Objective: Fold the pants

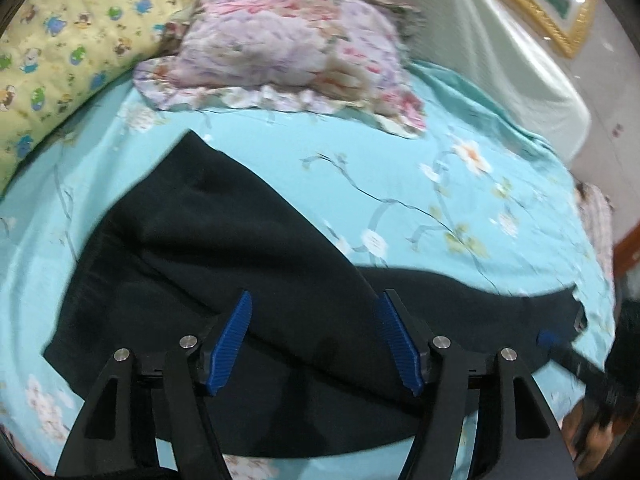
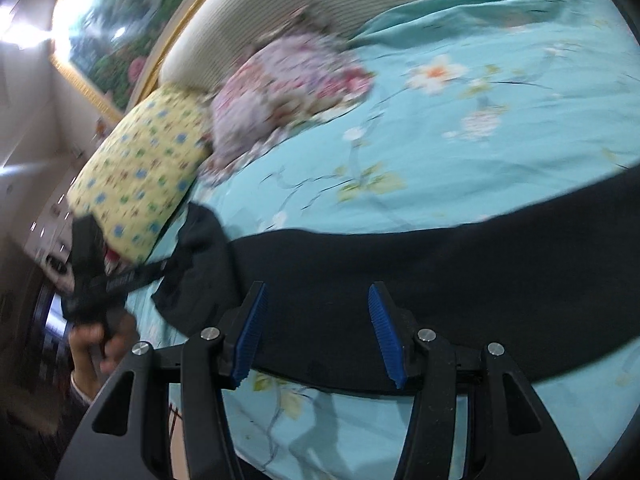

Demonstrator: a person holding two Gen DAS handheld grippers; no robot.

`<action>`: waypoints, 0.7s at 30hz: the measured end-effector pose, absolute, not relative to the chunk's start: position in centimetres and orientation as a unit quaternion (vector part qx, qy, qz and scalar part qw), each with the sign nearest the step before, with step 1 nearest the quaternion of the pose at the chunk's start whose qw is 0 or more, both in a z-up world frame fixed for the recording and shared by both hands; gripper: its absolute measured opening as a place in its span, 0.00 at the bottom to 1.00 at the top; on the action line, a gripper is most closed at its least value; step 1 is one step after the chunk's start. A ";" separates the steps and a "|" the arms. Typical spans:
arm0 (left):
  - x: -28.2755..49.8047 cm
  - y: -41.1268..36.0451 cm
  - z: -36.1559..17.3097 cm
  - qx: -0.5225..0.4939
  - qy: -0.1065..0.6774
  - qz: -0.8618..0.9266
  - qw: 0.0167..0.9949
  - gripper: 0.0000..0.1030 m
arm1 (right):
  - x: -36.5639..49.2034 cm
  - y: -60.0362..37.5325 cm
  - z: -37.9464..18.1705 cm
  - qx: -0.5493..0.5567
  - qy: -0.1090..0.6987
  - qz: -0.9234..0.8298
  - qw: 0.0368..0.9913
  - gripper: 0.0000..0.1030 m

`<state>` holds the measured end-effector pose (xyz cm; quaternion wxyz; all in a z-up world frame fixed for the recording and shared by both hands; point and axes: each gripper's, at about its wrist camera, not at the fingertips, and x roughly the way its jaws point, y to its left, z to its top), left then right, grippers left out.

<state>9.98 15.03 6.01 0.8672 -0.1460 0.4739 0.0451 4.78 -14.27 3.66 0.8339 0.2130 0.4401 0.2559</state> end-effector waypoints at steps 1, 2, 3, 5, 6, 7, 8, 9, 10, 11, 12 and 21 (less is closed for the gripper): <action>10.6 15.4 6.1 -0.148 0.478 0.054 0.864 0.65 | 5.0 -13.5 3.6 0.208 0.443 0.264 0.831 0.52; 11.4 15.7 6.3 -0.151 0.483 0.062 0.860 0.65 | 5.2 -12.7 3.5 0.203 0.446 0.274 0.828 0.52; 12.1 15.9 6.4 -0.150 0.488 0.069 0.857 0.65 | 5.5 -11.8 3.3 0.198 0.449 0.284 0.824 0.52; 14.2 16.2 6.4 -0.139 0.505 0.092 0.847 0.65 | 6.0 -10.0 3.1 0.184 0.454 0.306 0.816 0.52; 14.9 16.3 6.3 -0.135 0.513 0.100 0.842 0.65 | 6.3 -9.1 3.0 0.177 0.456 0.317 0.812 0.52; 15.8 16.4 6.1 -0.132 0.523 0.106 0.835 0.65 | 6.6 -7.8 2.8 0.167 0.459 0.333 0.806 0.52; 16.7 16.6 5.9 -0.127 0.534 0.112 0.828 0.65 | 6.8 -7.0 2.7 0.159 0.462 0.346 0.801 0.52; 17.8 16.4 5.7 -0.119 0.544 0.118 0.822 0.65 | 7.0 -6.1 2.7 0.150 0.463 0.359 0.797 0.52; 18.7 16.2 5.4 -0.109 0.554 0.122 0.816 0.65 | 7.2 -5.4 2.6 0.143 0.463 0.370 0.793 0.52; 19.5 16.1 5.0 -0.097 0.566 0.126 0.809 0.65 | 7.5 -4.5 2.6 0.134 0.463 0.383 0.788 0.52; 20.3 16.1 4.4 -0.089 0.577 0.129 0.802 0.65 | 7.7 -3.8 2.4 0.125 0.464 0.391 0.785 0.52; 21.0 16.3 0.6 -0.061 0.613 0.128 0.777 0.13 | 8.6 -0.1 0.7 0.087 0.485 0.424 0.760 0.52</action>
